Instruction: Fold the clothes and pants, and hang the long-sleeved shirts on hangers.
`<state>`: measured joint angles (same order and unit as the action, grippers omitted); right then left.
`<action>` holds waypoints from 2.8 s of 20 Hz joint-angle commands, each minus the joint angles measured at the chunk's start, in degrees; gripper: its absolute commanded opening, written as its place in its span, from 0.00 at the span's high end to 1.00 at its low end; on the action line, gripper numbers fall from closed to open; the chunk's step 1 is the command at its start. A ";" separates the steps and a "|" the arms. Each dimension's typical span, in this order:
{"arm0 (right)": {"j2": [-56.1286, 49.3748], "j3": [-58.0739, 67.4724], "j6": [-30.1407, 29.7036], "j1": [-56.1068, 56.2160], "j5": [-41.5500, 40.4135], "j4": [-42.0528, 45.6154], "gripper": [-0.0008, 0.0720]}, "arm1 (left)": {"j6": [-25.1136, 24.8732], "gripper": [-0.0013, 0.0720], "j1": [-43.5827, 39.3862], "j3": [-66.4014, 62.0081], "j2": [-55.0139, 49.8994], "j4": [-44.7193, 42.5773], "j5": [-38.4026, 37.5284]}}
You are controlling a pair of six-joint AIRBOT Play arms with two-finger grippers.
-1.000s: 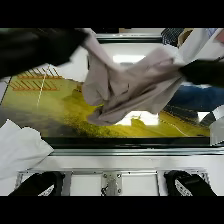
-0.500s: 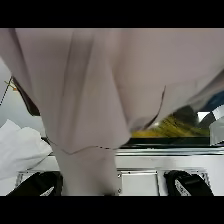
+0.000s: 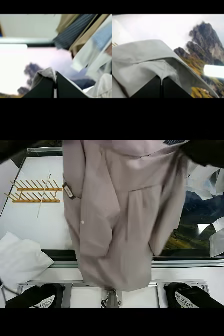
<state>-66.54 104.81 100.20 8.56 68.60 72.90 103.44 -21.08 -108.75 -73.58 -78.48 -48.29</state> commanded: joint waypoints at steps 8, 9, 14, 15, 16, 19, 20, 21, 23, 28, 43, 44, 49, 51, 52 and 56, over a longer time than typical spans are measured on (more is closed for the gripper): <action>-0.04 -22.12 -7.15 0.90 -1.62 11.39 0.97 | -3.63 0.96 0.46 19.15 -1.66 1.97 -15.43; 3.04 -29.83 -6.97 1.31 -2.82 11.34 0.97 | -3.58 0.96 -1.29 25.75 0.22 2.01 -14.29; 14.03 -61.59 -6.80 2.23 -4.66 11.34 0.93 | -3.52 0.96 -12.72 54.40 5.84 2.12 -5.75; 14.53 -63.47 -6.84 2.16 -3.52 11.63 0.62 | -3.54 0.96 -14.75 56.96 5.81 2.08 -4.83; 14.67 -63.56 -6.84 2.10 -2.10 12.28 0.10 | -3.54 0.96 -16.04 58.58 5.79 2.08 -4.55; 15.50 -59.21 -6.80 2.05 0.09 13.03 0.00 | -3.54 0.96 -17.35 59.30 5.84 1.99 -5.99; 15.69 -57.27 -6.56 2.25 0.96 12.83 0.01 | -3.54 0.96 -17.25 59.32 5.84 1.97 -6.25; 15.78 -55.60 -5.33 2.86 1.79 12.83 0.02 | -3.54 0.96 -17.27 59.32 5.84 1.86 -6.71; 15.63 -54.23 -1.81 5.75 2.21 13.25 0.02 | -3.54 0.96 -17.27 59.32 5.84 1.97 -7.26; 6.95 -54.07 18.86 15.69 0.22 24.09 0.02 | -3.54 0.96 -17.27 59.32 5.84 1.95 -7.21; -20.44 -43.63 24.06 16.17 -3.72 27.17 0.68 | -3.54 0.96 -17.27 59.32 5.79 1.92 -7.26; -20.31 -43.58 24.06 16.17 -3.93 27.23 0.83 | -3.54 0.96 -17.25 59.32 5.79 1.90 -7.32; -13.97 -37.31 12.35 16.13 1.62 27.82 0.97 | -3.65 0.96 -12.04 53.96 9.01 1.46 -13.31; -8.94 -29.68 7.69 16.22 9.11 27.82 0.97 | -4.07 0.96 -7.91 47.19 13.14 1.84 -15.74; -6.19 -25.22 6.88 16.31 14.47 27.78 0.97 | -4.07 0.96 -6.29 43.80 15.32 2.16 -16.85; 6.10 -18.64 12.70 18.69 27.08 27.82 0.97 | -5.29 0.96 -5.27 35.65 23.30 2.40 -25.75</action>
<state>-68.31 81.67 110.37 25.63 85.67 100.82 98.91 -27.77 -67.77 -55.18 -76.47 -66.92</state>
